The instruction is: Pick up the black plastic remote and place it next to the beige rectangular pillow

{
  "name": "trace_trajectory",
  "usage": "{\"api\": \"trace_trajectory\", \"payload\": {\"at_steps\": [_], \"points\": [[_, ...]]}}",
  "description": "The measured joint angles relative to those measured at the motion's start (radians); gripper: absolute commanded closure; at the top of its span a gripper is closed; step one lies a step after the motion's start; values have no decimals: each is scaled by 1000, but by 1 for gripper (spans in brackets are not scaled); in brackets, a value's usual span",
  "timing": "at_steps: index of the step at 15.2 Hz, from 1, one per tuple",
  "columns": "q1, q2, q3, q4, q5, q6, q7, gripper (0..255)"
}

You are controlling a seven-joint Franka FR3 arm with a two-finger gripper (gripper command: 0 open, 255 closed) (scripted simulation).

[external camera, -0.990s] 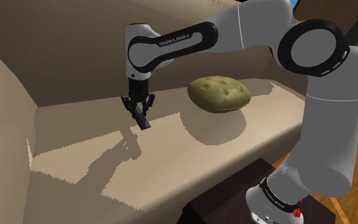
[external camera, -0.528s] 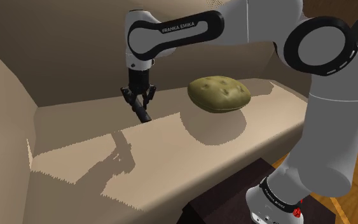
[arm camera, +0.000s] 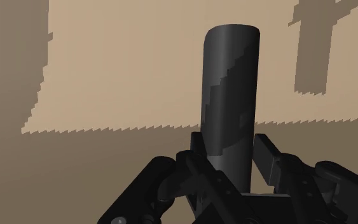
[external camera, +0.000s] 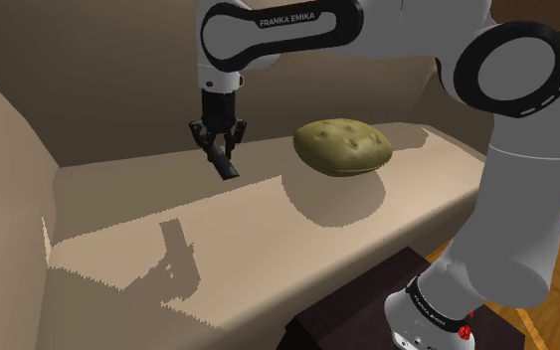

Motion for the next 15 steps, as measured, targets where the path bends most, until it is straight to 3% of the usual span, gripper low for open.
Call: {"api": "trace_trajectory", "payload": {"at_steps": [15], "points": [[5, -15, 5, 182, 3, -196, 14, 255]]}}
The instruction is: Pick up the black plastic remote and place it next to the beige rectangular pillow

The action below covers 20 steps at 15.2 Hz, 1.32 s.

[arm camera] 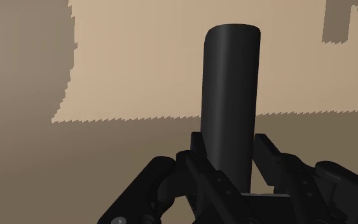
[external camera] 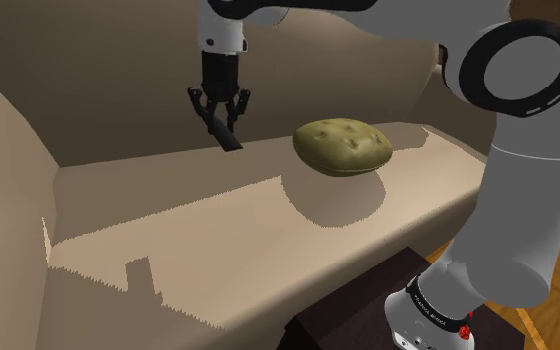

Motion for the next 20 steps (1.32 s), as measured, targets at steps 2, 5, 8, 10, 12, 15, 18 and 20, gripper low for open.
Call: {"api": "trace_trajectory", "payload": {"at_steps": [2, 5, 8, 10, 12, 15, 18, 20], "points": [[1, -1, 1, 21, 0, -22, 3, 255], [-4, -23, 1, 26, 5, -49, -1, 255], [-38, -137, -4, -126, 29, -11, -37, 255], [-59, -227, -10, -246, 49, 19, -65, 255], [-77, -315, -20, -353, 66, 38, -96, 255], [-101, -423, -41, -488, 83, 62, -148, 255], [-117, -531, -62, -603, 96, 67, -193, 255], [-125, -600, -77, -671, 103, 64, -219, 255]]}}
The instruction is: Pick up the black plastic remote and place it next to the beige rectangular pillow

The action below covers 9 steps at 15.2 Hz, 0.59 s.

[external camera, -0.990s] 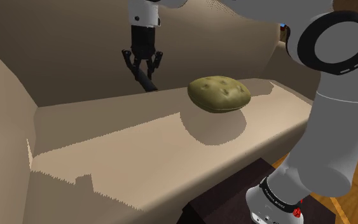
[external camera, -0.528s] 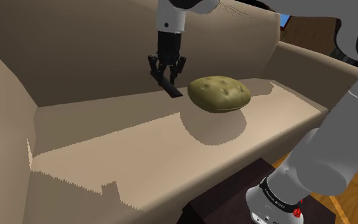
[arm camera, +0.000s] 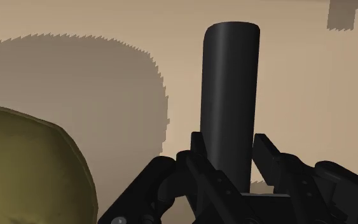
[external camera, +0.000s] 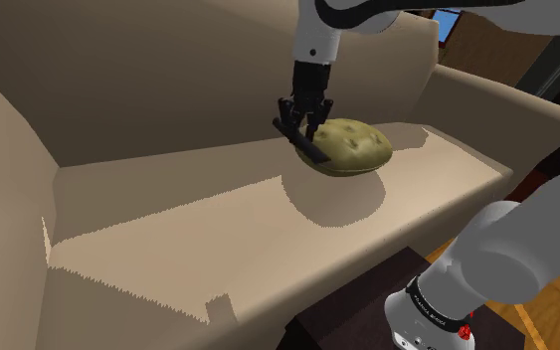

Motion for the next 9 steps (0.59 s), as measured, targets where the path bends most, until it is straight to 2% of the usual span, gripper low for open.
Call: {"api": "trace_trajectory", "payload": {"at_steps": [3, 9], "points": [[-17, -127, -38, -127, -1, -6, -59, 255], [-44, -333, -106, -302, -27, -44, -149, 255]]}}
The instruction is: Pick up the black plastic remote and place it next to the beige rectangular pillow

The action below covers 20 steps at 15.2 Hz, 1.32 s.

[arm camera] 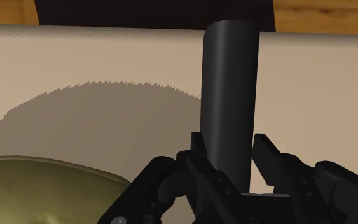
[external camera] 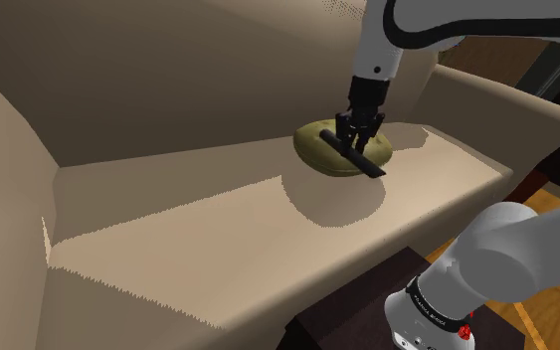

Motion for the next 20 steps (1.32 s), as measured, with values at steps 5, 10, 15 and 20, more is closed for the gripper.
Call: {"api": "trace_trajectory", "payload": {"at_steps": [5, 10, 15, 20], "points": [[-33, -162, -70, -105, -53, -63, -80, 255], [-51, -240, -105, -189, -85, -59, -120, 255], [-52, -244, -107, -256, -87, 4, -123, 255], [-53, -236, -107, -318, -87, 74, -124, 255]]}}
